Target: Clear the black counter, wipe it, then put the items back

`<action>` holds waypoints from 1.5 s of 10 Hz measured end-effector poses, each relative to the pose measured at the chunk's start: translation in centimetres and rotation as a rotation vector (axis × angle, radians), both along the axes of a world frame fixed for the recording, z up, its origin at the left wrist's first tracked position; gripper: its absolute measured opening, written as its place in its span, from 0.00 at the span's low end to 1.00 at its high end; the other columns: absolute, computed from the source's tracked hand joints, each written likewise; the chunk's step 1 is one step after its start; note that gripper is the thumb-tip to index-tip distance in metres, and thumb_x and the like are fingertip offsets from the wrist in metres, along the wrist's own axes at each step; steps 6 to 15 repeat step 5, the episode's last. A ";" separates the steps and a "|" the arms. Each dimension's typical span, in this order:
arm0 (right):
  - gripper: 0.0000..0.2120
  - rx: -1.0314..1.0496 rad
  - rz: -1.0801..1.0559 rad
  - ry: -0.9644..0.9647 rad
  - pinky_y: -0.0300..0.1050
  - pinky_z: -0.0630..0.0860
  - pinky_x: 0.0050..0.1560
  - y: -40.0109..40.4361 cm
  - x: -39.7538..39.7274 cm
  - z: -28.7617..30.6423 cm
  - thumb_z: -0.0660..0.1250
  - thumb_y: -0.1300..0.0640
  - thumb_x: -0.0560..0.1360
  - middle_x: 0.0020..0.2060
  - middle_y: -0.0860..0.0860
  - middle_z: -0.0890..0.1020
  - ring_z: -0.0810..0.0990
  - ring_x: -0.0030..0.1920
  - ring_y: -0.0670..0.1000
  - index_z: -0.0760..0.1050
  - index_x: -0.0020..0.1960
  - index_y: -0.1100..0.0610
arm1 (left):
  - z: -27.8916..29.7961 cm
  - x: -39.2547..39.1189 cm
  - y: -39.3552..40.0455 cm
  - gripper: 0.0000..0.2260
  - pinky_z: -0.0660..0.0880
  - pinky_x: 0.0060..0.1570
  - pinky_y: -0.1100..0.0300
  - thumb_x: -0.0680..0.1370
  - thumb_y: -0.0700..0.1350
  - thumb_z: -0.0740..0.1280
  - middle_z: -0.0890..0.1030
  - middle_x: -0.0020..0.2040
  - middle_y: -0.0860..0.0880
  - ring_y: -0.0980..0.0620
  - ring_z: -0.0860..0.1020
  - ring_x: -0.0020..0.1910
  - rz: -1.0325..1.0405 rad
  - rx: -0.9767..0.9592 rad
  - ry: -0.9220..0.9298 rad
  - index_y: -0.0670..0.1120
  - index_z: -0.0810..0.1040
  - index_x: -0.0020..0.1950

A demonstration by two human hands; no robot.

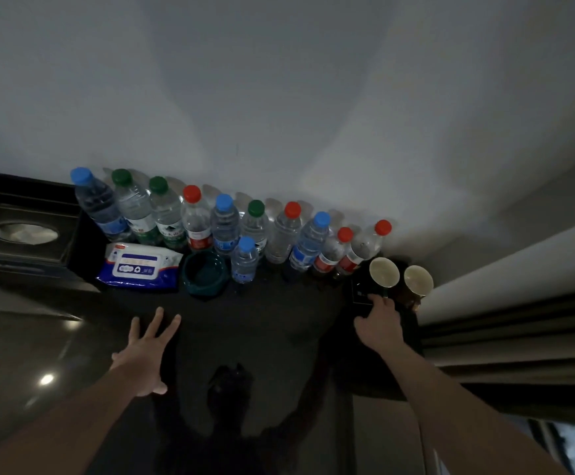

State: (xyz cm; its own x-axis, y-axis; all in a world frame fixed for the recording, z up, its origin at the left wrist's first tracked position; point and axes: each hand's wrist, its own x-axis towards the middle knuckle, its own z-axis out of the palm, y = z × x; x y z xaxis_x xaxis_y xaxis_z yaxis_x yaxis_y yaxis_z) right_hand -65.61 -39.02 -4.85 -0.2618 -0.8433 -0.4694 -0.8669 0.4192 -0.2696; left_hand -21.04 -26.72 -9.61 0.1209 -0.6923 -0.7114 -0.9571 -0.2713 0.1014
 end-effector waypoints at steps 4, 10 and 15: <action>0.35 -0.015 0.172 -0.044 0.55 0.64 0.78 -0.6 -2.0 -1.1 0.70 0.55 0.73 0.77 0.56 0.66 0.62 0.78 0.59 0.66 0.79 0.58 | 0.1 -2.7 3.8 0.50 0.67 0.75 0.42 0.78 0.43 0.73 0.34 0.83 0.54 0.37 0.46 0.83 -0.018 -0.065 -0.047 0.59 0.37 0.82; 0.37 -0.049 0.220 -0.016 0.58 0.59 0.80 0.9 -1.8 -1.2 0.70 0.54 0.74 0.80 0.56 0.63 0.59 0.80 0.62 0.64 0.80 0.55 | 0.7 -3.2 4.9 0.46 0.64 0.77 0.43 0.79 0.43 0.70 0.35 0.83 0.53 0.37 0.48 0.83 -0.018 -0.024 -0.034 0.58 0.39 0.83; 0.37 -0.049 0.220 -0.016 0.58 0.59 0.80 0.9 -1.8 -1.2 0.70 0.54 0.74 0.80 0.56 0.63 0.59 0.80 0.62 0.64 0.80 0.55 | 0.7 -3.2 4.9 0.46 0.64 0.77 0.43 0.79 0.43 0.70 0.35 0.83 0.53 0.37 0.48 0.83 -0.018 -0.024 -0.034 0.58 0.39 0.83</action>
